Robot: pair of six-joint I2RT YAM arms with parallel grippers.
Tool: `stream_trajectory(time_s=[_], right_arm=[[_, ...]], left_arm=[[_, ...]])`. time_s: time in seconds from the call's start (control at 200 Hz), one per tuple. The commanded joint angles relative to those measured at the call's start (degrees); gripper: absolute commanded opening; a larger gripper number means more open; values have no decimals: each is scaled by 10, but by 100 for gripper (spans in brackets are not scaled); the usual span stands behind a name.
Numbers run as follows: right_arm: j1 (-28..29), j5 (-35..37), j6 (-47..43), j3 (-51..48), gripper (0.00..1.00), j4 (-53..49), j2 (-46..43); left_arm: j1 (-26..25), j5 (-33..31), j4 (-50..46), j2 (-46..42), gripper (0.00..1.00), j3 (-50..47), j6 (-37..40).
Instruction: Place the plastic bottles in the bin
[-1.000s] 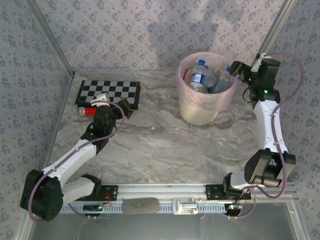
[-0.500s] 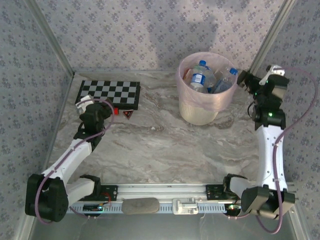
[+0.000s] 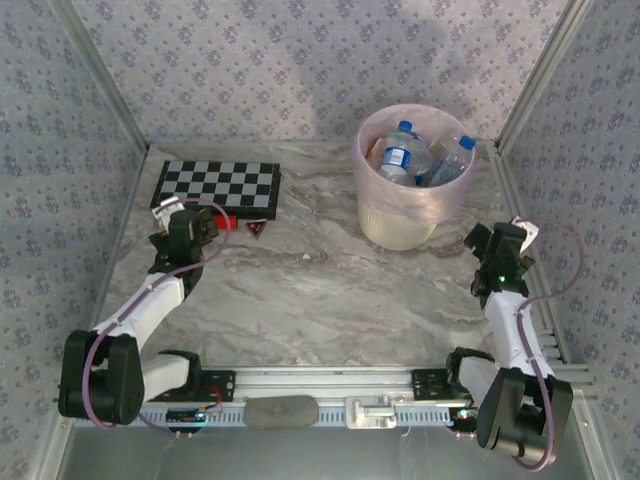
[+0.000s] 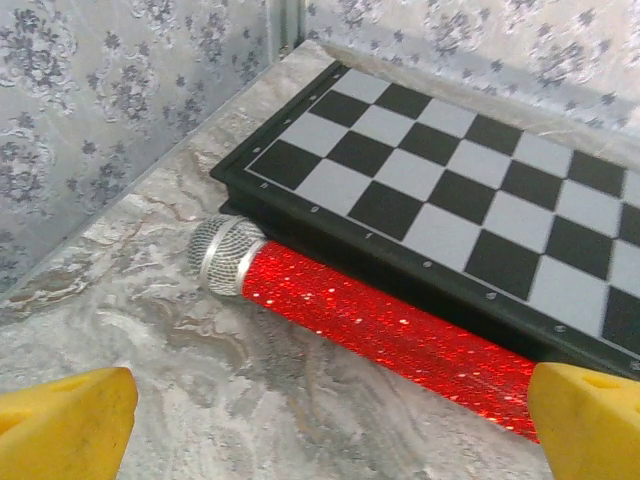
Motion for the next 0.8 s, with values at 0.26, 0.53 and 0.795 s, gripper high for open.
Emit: stream_trajectory(time_s=[0.26, 0.53, 0.795], right_arm=[[114, 77, -81, -30, 99, 281, 211], [163, 101, -161, 6, 99, 343, 301], [142, -3, -196, -39, 99, 428, 295]], left_arm=[[21, -84, 65, 65, 100, -18, 106], [39, -11, 271, 103, 100, -94, 169], [46, 86, 350, 176, 100, -90, 193]])
